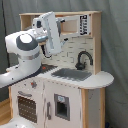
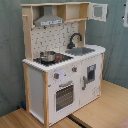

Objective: Play with the kitchen

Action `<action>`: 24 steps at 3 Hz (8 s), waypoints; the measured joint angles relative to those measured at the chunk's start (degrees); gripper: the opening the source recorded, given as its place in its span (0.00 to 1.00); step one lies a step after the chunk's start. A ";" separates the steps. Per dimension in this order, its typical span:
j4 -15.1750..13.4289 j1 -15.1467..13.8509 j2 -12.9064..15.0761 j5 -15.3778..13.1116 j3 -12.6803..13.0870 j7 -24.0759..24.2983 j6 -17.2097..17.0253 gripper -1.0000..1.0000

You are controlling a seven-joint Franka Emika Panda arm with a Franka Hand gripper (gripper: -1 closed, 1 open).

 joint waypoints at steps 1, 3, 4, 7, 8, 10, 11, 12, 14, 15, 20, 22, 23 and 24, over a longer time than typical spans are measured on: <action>3.14 -2.43 4.60 0.00 0.59 0.41 3.11 1.00; 8.87 -5.98 11.47 0.00 2.79 1.57 6.19 1.00; 9.26 -6.24 11.95 0.00 3.01 1.68 6.38 0.00; 13.47 -10.14 17.89 0.04 12.05 6.21 8.42 0.00; 17.31 -11.48 21.11 0.04 15.61 6.68 8.43 0.00; 24.15 -15.32 27.05 0.04 23.15 7.62 8.43 0.00; 27.68 -17.78 29.41 0.05 27.16 8.10 8.42 0.00; 31.08 -20.45 31.46 0.07 30.73 8.38 8.42 0.00; 37.84 -26.57 35.56 0.07 37.75 8.65 8.42 0.00; 40.75 -29.96 37.28 0.07 41.25 8.77 8.42 0.00; 44.99 -34.67 27.37 0.03 46.98 10.87 8.54 0.00; 43.13 -33.39 25.03 0.03 46.13 10.88 8.55 1.00; 39.35 -31.15 21.06 0.02 44.50 10.85 8.63 1.00; 35.03 -28.93 16.60 0.00 43.32 10.79 8.81 1.00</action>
